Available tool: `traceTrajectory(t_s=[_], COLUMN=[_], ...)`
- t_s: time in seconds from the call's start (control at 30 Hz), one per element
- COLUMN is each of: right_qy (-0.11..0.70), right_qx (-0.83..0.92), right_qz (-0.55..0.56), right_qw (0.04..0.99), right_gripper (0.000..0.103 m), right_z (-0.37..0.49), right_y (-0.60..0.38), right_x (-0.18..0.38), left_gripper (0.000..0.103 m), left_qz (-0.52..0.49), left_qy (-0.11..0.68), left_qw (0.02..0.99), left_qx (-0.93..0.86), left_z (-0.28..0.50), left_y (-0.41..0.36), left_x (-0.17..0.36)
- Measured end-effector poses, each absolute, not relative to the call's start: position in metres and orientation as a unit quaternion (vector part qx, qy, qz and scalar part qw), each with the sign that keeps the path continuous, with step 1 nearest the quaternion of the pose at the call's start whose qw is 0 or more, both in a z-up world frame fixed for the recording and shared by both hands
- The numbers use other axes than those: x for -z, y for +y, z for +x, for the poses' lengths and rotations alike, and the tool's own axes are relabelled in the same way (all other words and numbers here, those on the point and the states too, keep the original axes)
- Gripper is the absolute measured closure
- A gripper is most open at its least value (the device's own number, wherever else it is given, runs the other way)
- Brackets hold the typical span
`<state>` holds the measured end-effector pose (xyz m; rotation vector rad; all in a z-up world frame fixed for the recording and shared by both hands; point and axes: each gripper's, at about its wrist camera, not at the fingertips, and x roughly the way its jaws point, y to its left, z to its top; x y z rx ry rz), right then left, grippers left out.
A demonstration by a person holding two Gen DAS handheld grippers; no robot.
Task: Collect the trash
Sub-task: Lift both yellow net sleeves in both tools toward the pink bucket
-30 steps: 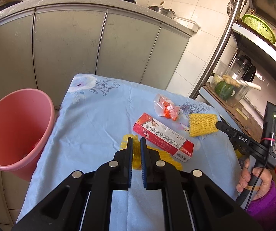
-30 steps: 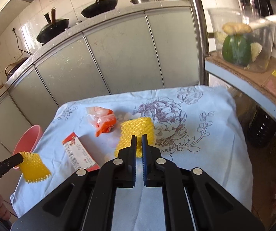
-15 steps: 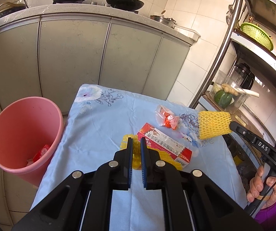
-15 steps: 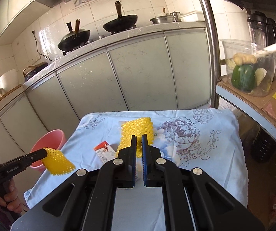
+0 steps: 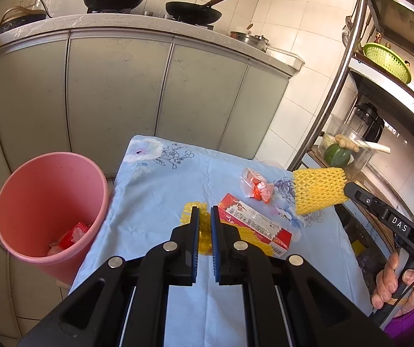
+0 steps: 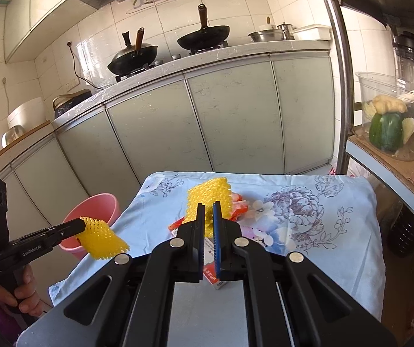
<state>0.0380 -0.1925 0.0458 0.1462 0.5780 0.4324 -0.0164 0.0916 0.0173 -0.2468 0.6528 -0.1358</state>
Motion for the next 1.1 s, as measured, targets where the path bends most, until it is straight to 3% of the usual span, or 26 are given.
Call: traceTrajectory(t_s=[0.6, 1.1], right_qy=[0.285, 0.309], right_qx=[-0.256, -0.346], right_qz=[0.037, 0.023], right_qw=[0.923, 0.886], right_gripper=[0.097, 0.097], right_z=[0.05, 0.071], right_y=[-0.135, -0.039], right_x=[-0.054, -0.057], left_gripper=[0.096, 0.096], left_qz=[-0.141, -0.178], left_qy=[0.297, 0.275], left_qw=[0.944, 0.944], left_qx=[0.034, -0.044], left_z=[-0.028, -0.052], left_y=[0.128, 0.203], left_x=[-0.021, -0.016])
